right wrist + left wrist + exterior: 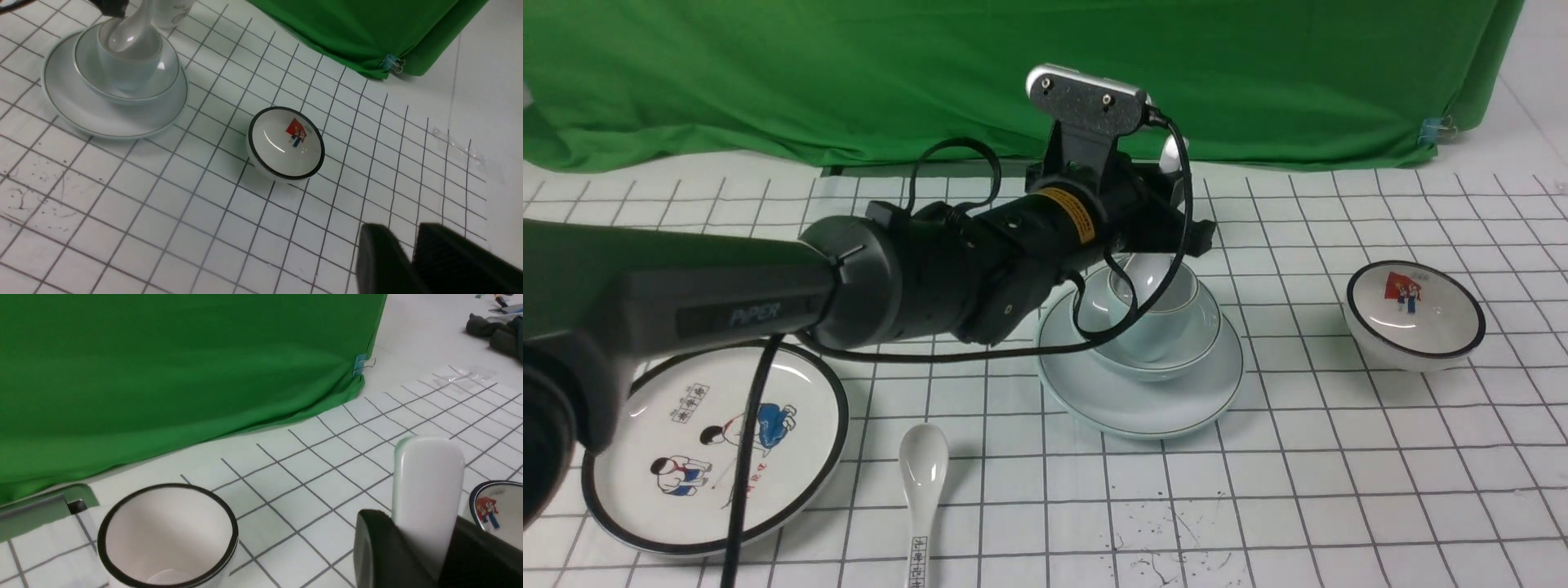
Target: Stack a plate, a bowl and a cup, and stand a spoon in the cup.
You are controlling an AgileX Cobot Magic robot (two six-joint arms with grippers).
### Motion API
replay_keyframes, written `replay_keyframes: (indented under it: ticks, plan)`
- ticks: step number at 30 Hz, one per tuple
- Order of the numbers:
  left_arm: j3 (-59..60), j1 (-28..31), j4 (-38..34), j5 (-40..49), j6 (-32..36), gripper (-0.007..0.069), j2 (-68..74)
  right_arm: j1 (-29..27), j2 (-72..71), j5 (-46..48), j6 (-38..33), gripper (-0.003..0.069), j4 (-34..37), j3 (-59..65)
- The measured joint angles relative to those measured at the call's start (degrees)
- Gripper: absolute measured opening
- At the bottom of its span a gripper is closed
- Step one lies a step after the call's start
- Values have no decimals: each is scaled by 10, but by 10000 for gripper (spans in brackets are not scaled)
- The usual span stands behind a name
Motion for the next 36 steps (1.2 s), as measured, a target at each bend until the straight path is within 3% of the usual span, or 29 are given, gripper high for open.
replay_keyframes:
  ticks: [6,10,14,15,16,17,20,22,28,31,36]
  plan:
    - [0,0,1,21,0,176,3,0,0,0,2,176,-2,0]
    - [0,0,1,50,0,314,-6,0,0,0,4,177,-2,0]
    - [0,0,1,113,0,375,-45,0,0,0,4,179,-2,0]
    - [-3,0,1,139,0,383,-61,0,0,0,4,178,-2,0]
    - [-20,0,12,230,1,382,-103,0,0,0,11,180,-2,0]
    - [-22,0,12,230,2,381,-103,0,0,0,12,180,-2,0]
    - [-77,0,45,433,26,309,-187,0,0,0,29,171,-2,0]
    - [-90,0,51,481,39,274,-208,0,1,0,30,155,-2,0]
    - [-114,0,63,696,98,25,-331,0,22,-21,30,14,22,0]
    - [-87,0,63,739,108,-27,-400,0,34,-52,29,11,48,1]
    - [17,0,63,731,98,-38,-534,0,45,-123,28,11,84,5]
